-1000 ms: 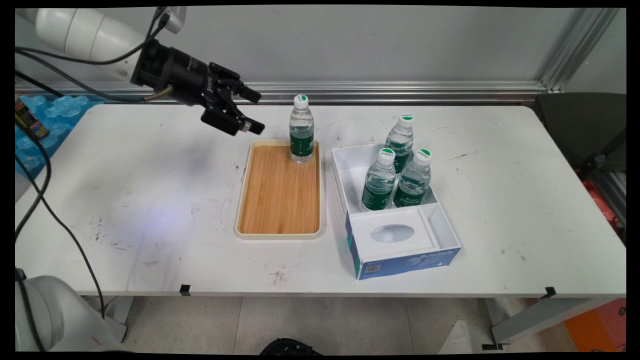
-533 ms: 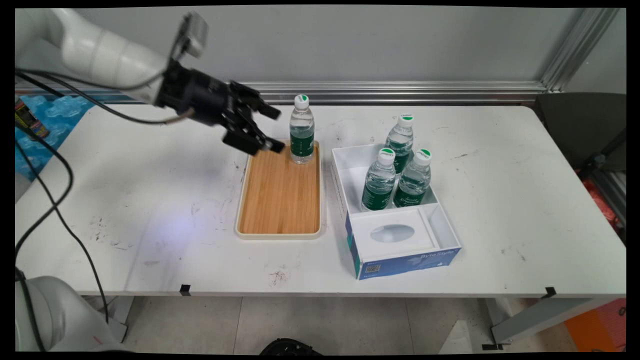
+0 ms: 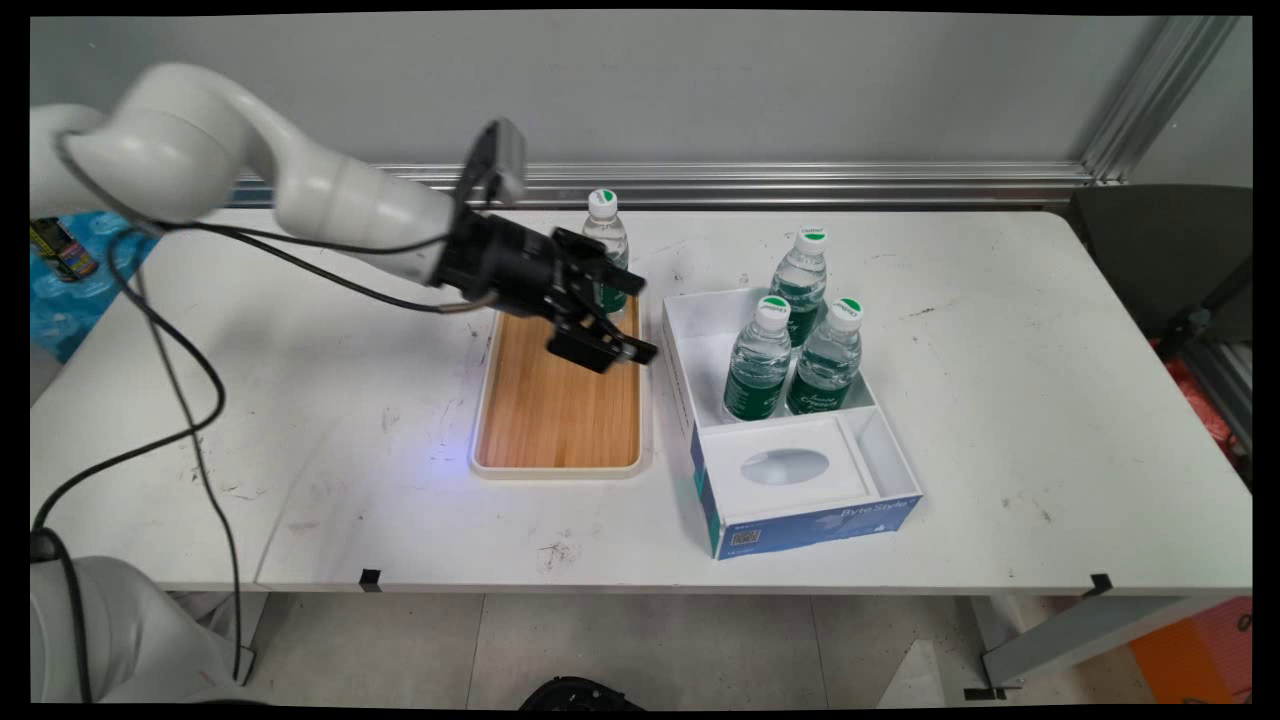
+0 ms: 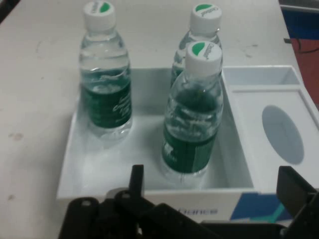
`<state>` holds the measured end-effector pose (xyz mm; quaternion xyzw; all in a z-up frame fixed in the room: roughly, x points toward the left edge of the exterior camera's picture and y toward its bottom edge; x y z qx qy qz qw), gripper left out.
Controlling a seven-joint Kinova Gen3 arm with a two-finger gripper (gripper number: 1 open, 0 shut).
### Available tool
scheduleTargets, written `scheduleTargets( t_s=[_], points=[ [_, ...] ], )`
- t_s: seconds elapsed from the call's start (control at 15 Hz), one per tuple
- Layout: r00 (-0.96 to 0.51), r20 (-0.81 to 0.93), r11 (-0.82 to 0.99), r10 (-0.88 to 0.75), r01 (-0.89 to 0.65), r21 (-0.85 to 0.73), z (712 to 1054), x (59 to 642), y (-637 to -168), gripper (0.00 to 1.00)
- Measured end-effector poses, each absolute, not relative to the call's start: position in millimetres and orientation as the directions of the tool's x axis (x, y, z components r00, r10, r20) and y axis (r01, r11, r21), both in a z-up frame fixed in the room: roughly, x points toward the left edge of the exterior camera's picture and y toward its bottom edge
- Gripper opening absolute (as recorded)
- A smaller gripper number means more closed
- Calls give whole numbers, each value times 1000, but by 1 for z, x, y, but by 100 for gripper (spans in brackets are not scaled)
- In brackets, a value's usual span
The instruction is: Pick up the green bottle from the white box
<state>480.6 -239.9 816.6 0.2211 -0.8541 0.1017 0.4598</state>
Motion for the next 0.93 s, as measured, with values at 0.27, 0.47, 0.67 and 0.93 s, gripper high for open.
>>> scheduleTargets(
  t_s=[0.27,0.47,0.67,0.93],
  points=[
    [-468,838,883,-282,-467,37,792,450,-253,100],
    [-463,840,882,-284,-469,40,780,436,-260,100],
    [-456,842,878,-288,-476,43,769,422,-268,100],
    [-441,846,871,-298,-488,52,758,404,-277,100]
  ],
)
